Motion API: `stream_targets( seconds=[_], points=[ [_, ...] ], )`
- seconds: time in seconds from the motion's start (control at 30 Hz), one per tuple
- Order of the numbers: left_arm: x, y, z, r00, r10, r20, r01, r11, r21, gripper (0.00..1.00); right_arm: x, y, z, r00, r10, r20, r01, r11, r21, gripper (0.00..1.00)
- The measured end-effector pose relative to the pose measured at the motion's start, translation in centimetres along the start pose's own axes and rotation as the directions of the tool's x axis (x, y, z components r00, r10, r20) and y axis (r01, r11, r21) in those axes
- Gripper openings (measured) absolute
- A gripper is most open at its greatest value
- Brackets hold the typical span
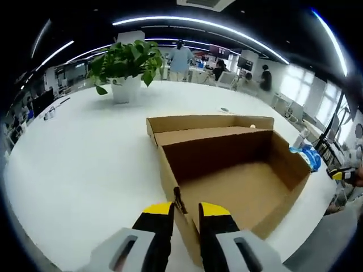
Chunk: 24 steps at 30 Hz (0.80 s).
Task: Operate the shoe box by opening the lid, removing the specified soft item, and placing it in the target area until the item is outside and the box remains undamaged.
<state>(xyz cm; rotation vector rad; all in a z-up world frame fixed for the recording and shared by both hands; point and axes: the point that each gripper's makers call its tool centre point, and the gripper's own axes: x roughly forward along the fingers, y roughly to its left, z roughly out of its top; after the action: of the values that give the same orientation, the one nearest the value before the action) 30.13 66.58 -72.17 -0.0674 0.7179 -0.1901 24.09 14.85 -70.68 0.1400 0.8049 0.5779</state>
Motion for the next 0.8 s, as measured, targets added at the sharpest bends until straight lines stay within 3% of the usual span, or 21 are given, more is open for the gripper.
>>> stream_targets(
  seconds=[0.3,0.8],
  points=[
    [0.6,-2.0,0.4,0.998,-0.064,-0.004,0.064,0.995,0.072,0.15,0.7,1.5,-0.1,1.0,0.01,0.005,-0.01,1.0,0.001,0.26],
    [0.2,-3.0,-0.2,0.995,-0.093,0.018,0.093,0.995,0.043,0.15,3.9,3.6,2.0,0.998,0.065,-0.003,-0.065,0.997,-0.047,0.25]
  ],
)
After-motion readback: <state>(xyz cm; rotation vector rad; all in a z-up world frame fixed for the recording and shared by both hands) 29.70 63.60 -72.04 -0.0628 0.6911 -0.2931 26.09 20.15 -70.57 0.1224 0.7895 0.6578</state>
